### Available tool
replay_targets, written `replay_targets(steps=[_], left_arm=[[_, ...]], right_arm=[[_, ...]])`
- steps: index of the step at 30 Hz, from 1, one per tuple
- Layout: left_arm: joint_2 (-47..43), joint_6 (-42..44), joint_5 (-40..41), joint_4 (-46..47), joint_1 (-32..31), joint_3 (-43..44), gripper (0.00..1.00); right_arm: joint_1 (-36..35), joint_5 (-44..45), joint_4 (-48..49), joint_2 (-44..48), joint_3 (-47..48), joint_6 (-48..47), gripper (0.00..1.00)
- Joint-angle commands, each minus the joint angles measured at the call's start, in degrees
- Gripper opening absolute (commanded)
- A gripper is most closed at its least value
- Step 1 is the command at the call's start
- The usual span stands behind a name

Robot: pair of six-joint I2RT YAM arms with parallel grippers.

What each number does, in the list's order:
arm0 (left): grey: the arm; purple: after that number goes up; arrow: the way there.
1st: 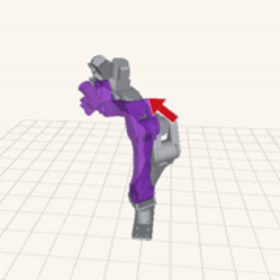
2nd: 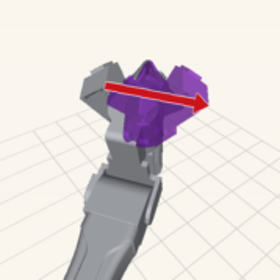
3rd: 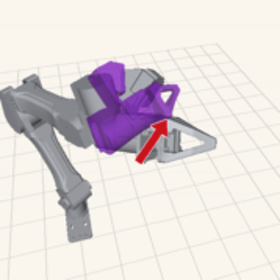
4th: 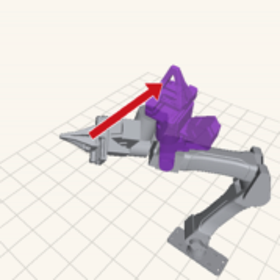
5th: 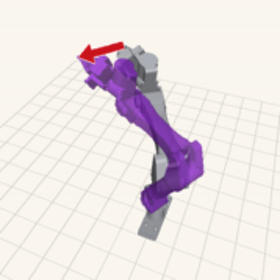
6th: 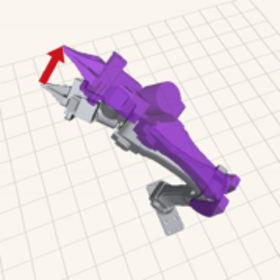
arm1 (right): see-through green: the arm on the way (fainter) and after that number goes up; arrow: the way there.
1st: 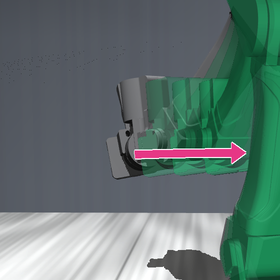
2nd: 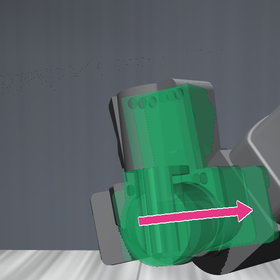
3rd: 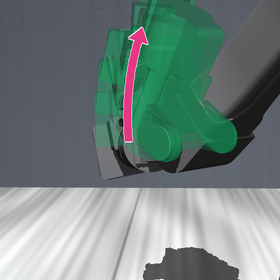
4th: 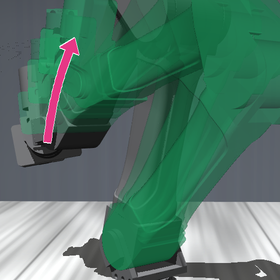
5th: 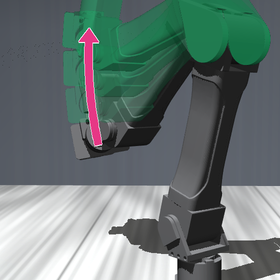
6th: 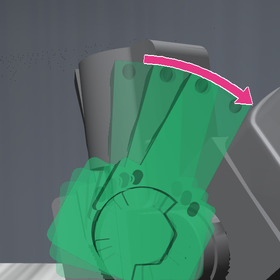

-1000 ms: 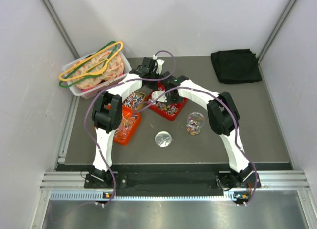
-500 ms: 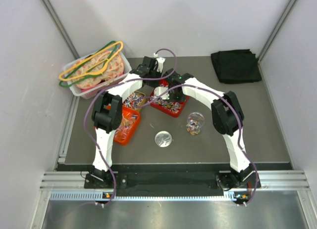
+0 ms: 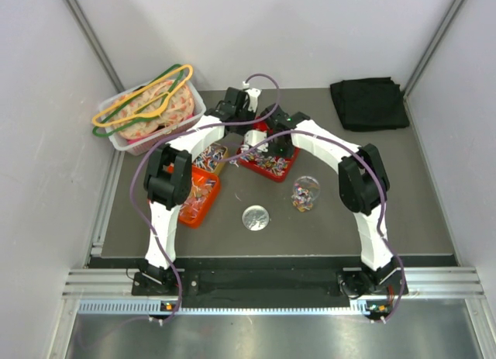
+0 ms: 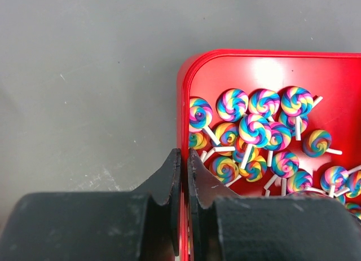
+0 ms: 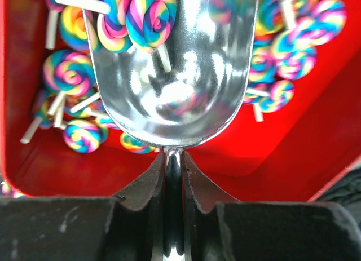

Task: Pack the candies
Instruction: Scoop the fake candies from the storage box.

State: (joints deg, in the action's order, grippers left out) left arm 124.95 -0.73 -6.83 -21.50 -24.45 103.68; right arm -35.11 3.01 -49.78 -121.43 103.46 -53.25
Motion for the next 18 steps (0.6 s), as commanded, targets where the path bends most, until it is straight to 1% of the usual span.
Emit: replay_targets(steps=[1, 6, 11, 18], left_arm=[[-5.6, -2.0, -1.7, 4.4, 0.2, 1.7, 0.0], [-5.7, -1.6, -1.4, 4.2, 0.3, 1.4, 0.0], [-5.8, -1.6, -1.4, 4.4, 0.4, 0.9, 0.0], [-5.9, -1.6, -1.3, 4.4, 0.5, 1.0, 0.0]], right_arm=[[1.1, -1.5, 1.3, 4.9, -0.3, 1.2, 0.0], [2.4, -0.4, 0.4, 5.8, -1.0, 0.7, 0.0], [4.2, -0.6, 0.0, 7.5, -1.2, 1.3, 0.0], [5.4, -1.4, -2.1, 10.3, -2.2, -0.4, 0.0]])
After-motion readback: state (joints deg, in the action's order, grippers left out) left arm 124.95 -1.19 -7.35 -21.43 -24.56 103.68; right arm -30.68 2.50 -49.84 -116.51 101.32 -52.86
